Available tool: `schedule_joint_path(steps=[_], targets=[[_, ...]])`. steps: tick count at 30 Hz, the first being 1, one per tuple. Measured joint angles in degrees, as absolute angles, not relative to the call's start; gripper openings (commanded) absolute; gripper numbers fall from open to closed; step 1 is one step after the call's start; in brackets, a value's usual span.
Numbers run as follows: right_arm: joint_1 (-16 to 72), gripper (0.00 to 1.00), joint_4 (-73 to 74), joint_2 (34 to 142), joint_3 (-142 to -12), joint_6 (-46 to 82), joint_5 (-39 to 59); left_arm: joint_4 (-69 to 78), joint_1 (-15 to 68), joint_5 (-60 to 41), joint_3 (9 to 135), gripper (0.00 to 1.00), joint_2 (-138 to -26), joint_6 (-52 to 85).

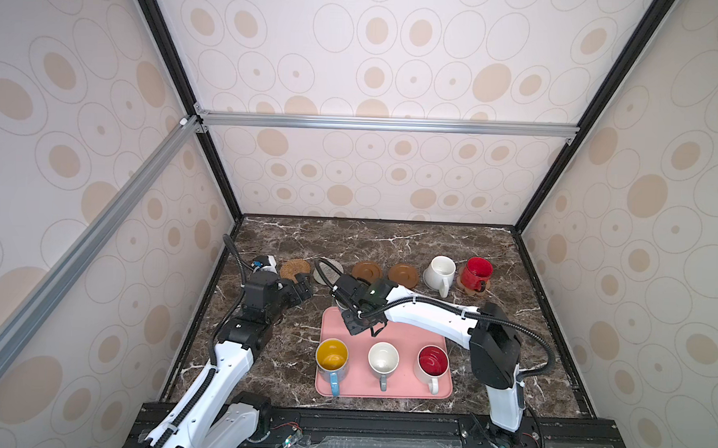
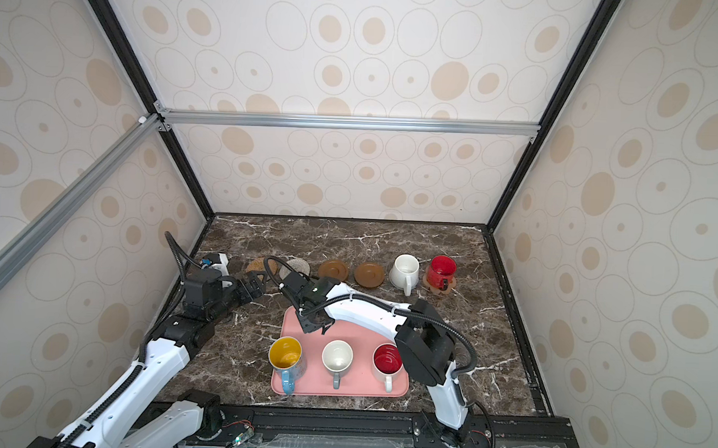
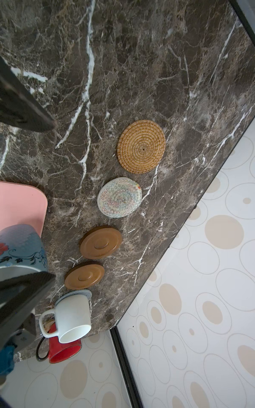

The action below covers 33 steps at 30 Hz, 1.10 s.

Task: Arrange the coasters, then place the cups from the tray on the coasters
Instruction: 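Lift the blue floral mug and carry it toward the brown wooden coasters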

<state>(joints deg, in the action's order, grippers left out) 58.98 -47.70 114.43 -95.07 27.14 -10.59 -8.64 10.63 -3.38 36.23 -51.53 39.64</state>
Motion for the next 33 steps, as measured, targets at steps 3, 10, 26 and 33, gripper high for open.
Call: schedule_joint_path(steps=[3, 10, 26, 33], targets=[[59.0, 0.16, -48.0, 114.0, -95.0, 27.1, -11.0, -8.6, 10.6, -3.4, 36.2, 1.00, -51.5, 39.7], [58.7, 0.16, -48.4, 113.1, -94.8, 27.1, -12.2, -8.6, 10.6, -3.4, 36.2, 1.00, -51.5, 39.7], [55.6, 0.16, -49.0, 110.8, -92.9, 27.2, -13.8, -7.8, 10.6, -3.6, 36.2, 1.00, -51.7, 39.7], [53.5, 0.15, -49.1, 109.7, -91.4, 27.7, -13.8, -6.1, 10.6, -3.7, 36.2, 1.00, -53.5, 39.7]])
